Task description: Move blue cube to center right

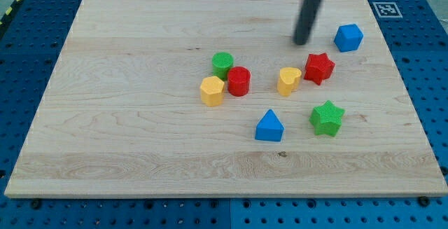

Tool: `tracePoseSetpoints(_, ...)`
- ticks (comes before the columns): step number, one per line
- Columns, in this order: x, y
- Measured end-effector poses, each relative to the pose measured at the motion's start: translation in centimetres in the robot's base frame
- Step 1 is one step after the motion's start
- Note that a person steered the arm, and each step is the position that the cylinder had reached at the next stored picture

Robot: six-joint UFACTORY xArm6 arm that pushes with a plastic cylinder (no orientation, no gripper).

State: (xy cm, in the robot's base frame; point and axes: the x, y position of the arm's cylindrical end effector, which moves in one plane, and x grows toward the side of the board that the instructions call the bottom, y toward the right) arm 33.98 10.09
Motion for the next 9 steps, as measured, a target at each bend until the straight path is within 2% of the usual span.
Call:
tracePoseSetpoints(1, -3.8, 0.1)
tracePoseSetpoints(2, -4.0, 5.4)
tracePoseSetpoints(3, -6.1, 6.5)
tracePoseSetpoints(4, -2.0, 8.6)
tracePoseSetpoints(5, 8.0, 10.4)
tracePoseSetpoints(6, 4.3, 5.8)
tracePoseSetpoints(7, -3.6, -1.3)
tracePoseSetpoints(8, -9.7, 0.7)
tracePoseSetpoints(9, -7.6, 10.6)
